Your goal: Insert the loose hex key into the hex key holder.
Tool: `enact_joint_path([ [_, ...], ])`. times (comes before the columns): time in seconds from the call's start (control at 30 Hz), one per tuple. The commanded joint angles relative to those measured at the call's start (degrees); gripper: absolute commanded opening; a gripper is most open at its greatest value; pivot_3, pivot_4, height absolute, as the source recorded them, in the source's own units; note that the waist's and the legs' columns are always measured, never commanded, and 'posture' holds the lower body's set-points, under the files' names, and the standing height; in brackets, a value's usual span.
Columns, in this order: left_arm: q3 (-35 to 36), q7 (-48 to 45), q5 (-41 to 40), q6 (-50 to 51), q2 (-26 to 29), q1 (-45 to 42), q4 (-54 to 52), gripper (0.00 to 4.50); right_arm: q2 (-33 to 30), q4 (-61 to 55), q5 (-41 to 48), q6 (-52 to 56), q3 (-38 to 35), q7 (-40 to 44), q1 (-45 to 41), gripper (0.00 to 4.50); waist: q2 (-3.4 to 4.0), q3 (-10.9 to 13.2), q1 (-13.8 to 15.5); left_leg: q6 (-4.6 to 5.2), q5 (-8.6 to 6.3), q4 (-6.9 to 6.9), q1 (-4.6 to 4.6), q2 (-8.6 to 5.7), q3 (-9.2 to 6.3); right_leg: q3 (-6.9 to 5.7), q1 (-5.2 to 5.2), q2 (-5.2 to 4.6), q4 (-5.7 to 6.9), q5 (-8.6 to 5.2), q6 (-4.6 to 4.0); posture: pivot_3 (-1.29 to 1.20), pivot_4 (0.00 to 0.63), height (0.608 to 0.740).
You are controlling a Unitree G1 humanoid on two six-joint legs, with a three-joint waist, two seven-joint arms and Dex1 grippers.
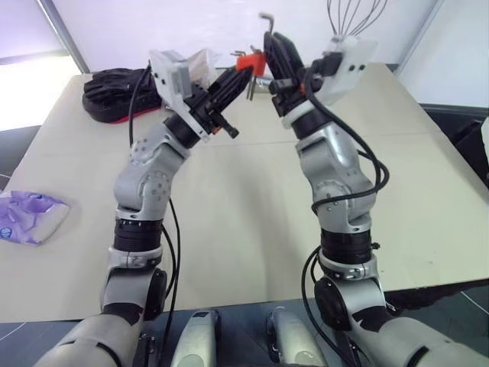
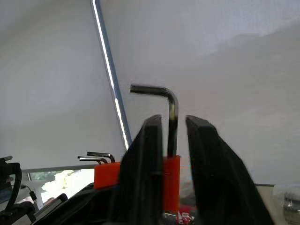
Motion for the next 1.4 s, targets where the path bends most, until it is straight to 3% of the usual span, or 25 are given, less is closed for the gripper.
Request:
enact_joint_path([
  [0.03, 0.91, 0.08, -0.25, -1.43, -0.17, -1.36, -1.58, 0.00, 0.23, -2.48, 0.49, -0.10, 0.40, 0.32, -1.22, 2.55, 0.00, 0.00, 0.04, 0.00, 0.00, 0.00, 0.00, 0.00, 0.00, 0.00, 0.00, -0.01, 0.00, 0.00, 0.00, 0.00, 0.150, 0.740],
  [0.13, 0.97, 0.04, -0.28, -1.43, -0.12, -1.25, -1.64, 0.00, -0.11, -2.77, 0.29, 0.24, 0.89, 0.69, -1.25, 3.99, 0.00, 0.00, 0.05, 0.00, 0.00, 0.01, -0.01, -0.01, 0.00, 0.00, 0.00, -0.03, 0.00, 0.00, 0.00, 0.00, 0.150, 0.740],
  [0.3, 0.94, 0.06, -0.29, -1.41, -0.12, -0.97, -1.89, 0.00, -2.09, -4.82, 1.14, 1.50, 0.46, 2.29, 0.10, 3.99, 0.00, 0.00, 0.21, 0.00, 0.00, 0.02, -0.01, -0.02, 0.00, 0.00, 0.01, -0.04, 0.00, 0.00, 0.00, 0.00, 0.150, 0.740],
  [0.5, -0.36, -1.32, -1.61, 1.11, -0.50, 2.02, -2.29, 0.00, -10.01, -11.25, 3.68, 6.18, -2.42, 5.86, 7.62, 3.99, -0.01, -0.01, 0.32, 0.00, 0.00, 0.03, -0.02, -0.07, 0.00, 0.00, 0.07, -0.09, -0.05, 0.00, 0.00, 0.00, 0.150, 0.740],
  [0.93, -7.54, -3.97, -0.27, 3.04, -8.16, 12.80, 4.21, 0.00, -26.60, -25.19, 10.62, 19.27, -13.70, 4.87, 16.54, 3.99, -0.01, -0.01, 0.40, 0.01, 0.00, 0.06, 0.00, -0.08, -0.01, 0.01, 0.09, -0.06, -0.04, 0.00, 0.00, 0.00, 0.150, 0.740],
  [1.03, -8.40, -3.34, -1.48, 6.01, -11.97, 14.54, 6.74, 0.00, -28.19, -28.50, 11.93, 22.13, -15.67, 2.80, 18.20, 3.99, -0.01, -0.01, 0.41, 0.01, 0.00, 0.07, 0.00, -0.08, -0.01, 0.01, 0.09, -0.06, -0.04, 0.00, 0.00, 0.00, 0.150, 0.740],
  [1.4, -11.19, -3.37, 0.07, 10.84, -17.81, 17.76, 10.16, 0.00, -28.14, -33.87, 12.88, 25.93, -16.35, -2.91, 20.62, 3.99, 0.00, -0.02, 0.41, 0.02, 0.00, 0.09, 0.00, -0.11, 0.00, 0.01, 0.12, -0.04, -0.04, 0.00, 0.00, 0.00, 0.150, 0.740],
])
